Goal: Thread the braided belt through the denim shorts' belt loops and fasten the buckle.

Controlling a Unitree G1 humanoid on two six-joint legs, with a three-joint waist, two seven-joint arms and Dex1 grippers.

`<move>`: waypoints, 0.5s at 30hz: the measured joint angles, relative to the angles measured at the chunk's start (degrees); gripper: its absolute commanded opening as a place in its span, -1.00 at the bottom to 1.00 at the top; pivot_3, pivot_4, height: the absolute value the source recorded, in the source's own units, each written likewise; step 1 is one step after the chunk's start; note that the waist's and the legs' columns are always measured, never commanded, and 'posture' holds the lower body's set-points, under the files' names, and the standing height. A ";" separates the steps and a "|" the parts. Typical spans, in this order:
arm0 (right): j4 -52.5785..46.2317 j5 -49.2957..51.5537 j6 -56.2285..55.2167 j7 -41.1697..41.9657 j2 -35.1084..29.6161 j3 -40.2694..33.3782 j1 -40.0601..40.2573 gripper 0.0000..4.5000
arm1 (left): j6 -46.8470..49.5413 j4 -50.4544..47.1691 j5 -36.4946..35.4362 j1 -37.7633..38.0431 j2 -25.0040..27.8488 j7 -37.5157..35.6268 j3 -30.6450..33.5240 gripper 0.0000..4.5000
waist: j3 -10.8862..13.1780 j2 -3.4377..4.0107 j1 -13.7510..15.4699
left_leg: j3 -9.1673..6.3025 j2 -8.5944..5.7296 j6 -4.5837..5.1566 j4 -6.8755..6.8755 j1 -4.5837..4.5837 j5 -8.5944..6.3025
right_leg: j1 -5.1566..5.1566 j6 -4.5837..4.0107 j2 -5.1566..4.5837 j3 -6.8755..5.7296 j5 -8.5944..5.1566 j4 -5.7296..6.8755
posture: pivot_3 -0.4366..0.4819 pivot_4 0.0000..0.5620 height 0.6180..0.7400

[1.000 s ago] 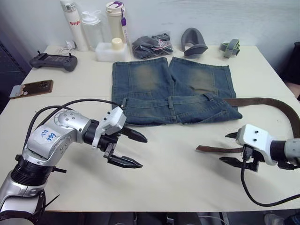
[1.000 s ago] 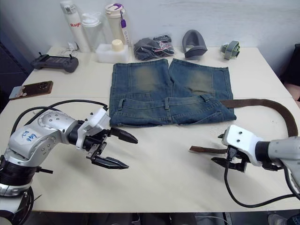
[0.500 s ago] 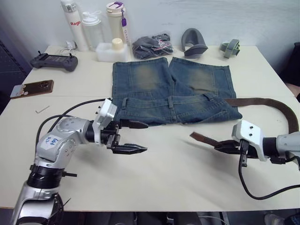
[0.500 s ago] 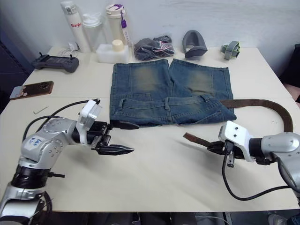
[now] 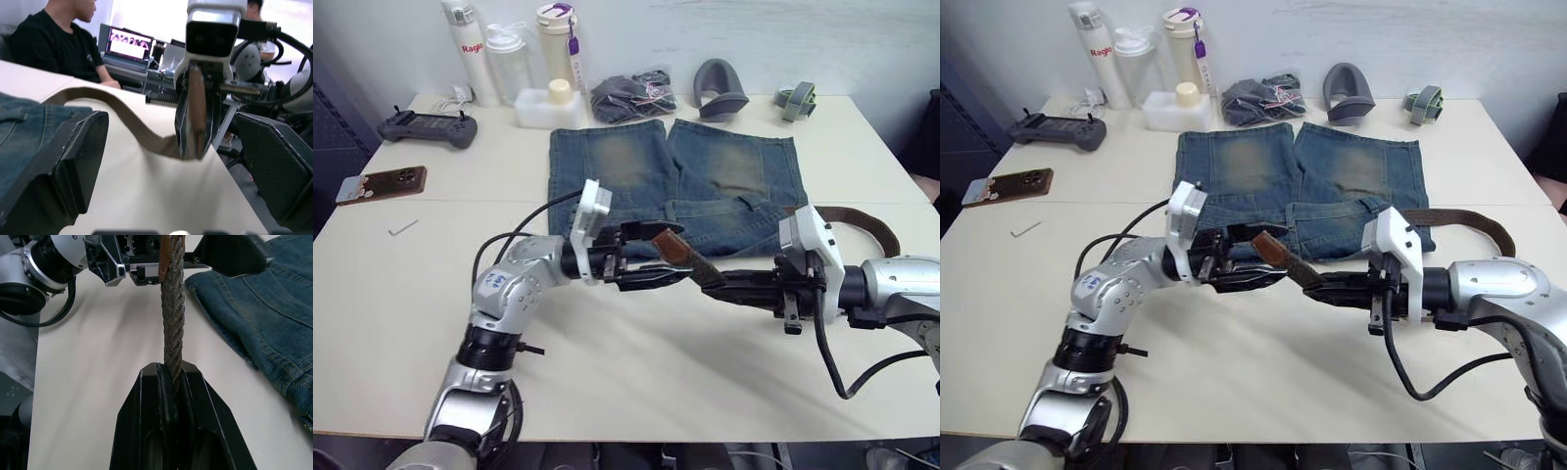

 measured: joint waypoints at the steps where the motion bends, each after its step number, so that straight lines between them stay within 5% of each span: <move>1: -0.01 0.22 0.23 -0.59 0.00 -0.17 0.02 -1.00 | -0.22 0.27 0.26 -0.84 -0.25 -0.51 -0.32 0.75 | 0.00 0.01 0.00 | 0.00 0.00 0.00 -0.01 0.01 0.00 | 0.00 0.00 0.00 0.00 0.00 0.00 | -0.05 -0.47 -0.49; 10: -1.20 1.88 0.73 -6.37 0.24 -4.96 4.04 -1.00 | 1.71 4.40 0.09 -3.51 -1.04 -7.06 -2.96 -0.99 | 0.00 0.00 0.11 | -0.04 0.00 -0.03 -0.04 0.01 0.05 | 0.00 -0.01 0.03 -0.01 -0.01 -0.01 | -0.05 -0.47 -0.49; 15: -3.51 3.19 0.70 -10.19 0.96 -8.57 7.60 -1.00 | 0.85 8.73 1.20 -6.96 -2.33 -8.04 -3.45 -0.99 | 0.00 0.00 0.71 | -0.05 -0.03 -0.01 -0.03 -0.01 0.05 | 0.01 -0.01 0.02 -0.02 -0.01 -0.06 | -0.05 -0.47 -0.49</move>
